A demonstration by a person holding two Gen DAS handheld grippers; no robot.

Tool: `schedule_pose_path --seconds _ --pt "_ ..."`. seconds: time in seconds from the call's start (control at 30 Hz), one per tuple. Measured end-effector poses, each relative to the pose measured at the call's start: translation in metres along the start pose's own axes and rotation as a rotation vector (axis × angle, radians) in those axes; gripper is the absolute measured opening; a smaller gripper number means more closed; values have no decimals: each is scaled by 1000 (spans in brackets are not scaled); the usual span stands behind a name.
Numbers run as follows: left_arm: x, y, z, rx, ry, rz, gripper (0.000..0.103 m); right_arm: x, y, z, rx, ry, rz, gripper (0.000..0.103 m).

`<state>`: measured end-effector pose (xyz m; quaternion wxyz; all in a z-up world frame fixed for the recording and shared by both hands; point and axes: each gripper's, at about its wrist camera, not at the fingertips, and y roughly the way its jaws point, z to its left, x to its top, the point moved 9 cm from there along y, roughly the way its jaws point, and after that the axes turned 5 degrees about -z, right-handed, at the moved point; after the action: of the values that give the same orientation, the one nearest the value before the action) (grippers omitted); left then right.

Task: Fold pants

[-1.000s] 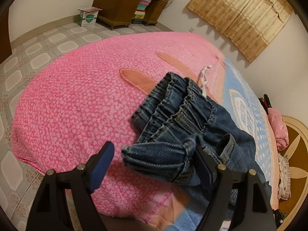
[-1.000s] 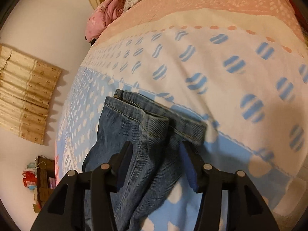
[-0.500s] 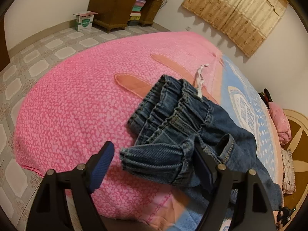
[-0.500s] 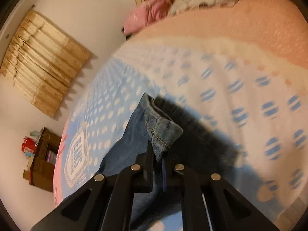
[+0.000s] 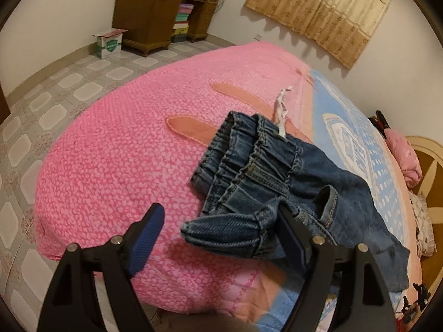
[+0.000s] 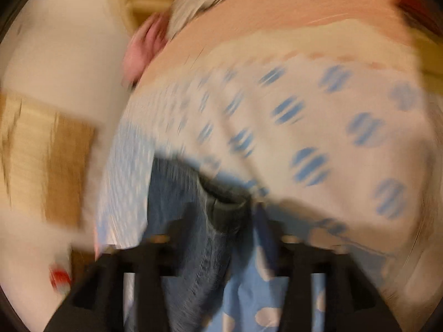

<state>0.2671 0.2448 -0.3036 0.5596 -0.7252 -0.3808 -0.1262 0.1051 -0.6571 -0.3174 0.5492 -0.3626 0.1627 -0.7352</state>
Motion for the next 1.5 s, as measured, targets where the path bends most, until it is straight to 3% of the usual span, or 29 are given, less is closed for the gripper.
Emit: schedule_pose_path --seconds 0.13,0.27,0.43,0.57,0.63,0.7,0.8,0.9,1.07,1.13,1.2,1.27,1.3,1.33,1.37,1.43,1.5 --pt "-1 -9 3 -20 9 3 82 -9 -21 27 -28 -152 -17 61" --pt "0 -27 10 -35 -31 -38 82 -63 -44 97 85 -384 39 61" --pt "19 -63 34 -44 -136 -139 79 -185 -57 185 246 -644 198 61" --pt "21 -67 45 -65 -150 -103 79 -306 -70 236 390 -804 397 61" --pt "13 -61 44 -127 -182 -59 79 -362 -80 255 438 -881 476 61" --pt "6 -54 42 -188 -237 -20 81 -419 -92 269 478 -953 549 61" --pt "-6 -37 41 -269 -397 47 81 -474 -112 279 520 -1016 604 61" --pt "-20 -20 35 -342 -546 111 81 -500 -122 284 542 -1037 625 61" --pt "-37 4 9 -419 -687 204 86 -521 -131 281 539 -1039 658 61" --pt "-40 15 4 -424 -734 214 87 -527 -131 277 523 -1054 658 61" --pt "-44 31 2 -381 -752 226 87 -524 -128 274 511 -1052 658 61" --pt "-45 40 3 -366 -786 200 72 -520 -129 272 502 -1039 661 61" --pt "-43 44 -1 -396 -796 176 45 -517 -131 271 496 -1032 657 61" --pt "-41 46 -5 -400 -787 169 37 -514 -131 270 490 -1030 650 61" --pt "-37 44 -8 -402 -768 151 34 -511 -132 270 486 -1028 645 61" --pt "-27 34 -15 -395 -695 108 20 -507 -132 268 481 -1032 634 61" --pt "-6 16 -27 -424 -591 39 16 -507 -132 267 474 -1045 625 61"
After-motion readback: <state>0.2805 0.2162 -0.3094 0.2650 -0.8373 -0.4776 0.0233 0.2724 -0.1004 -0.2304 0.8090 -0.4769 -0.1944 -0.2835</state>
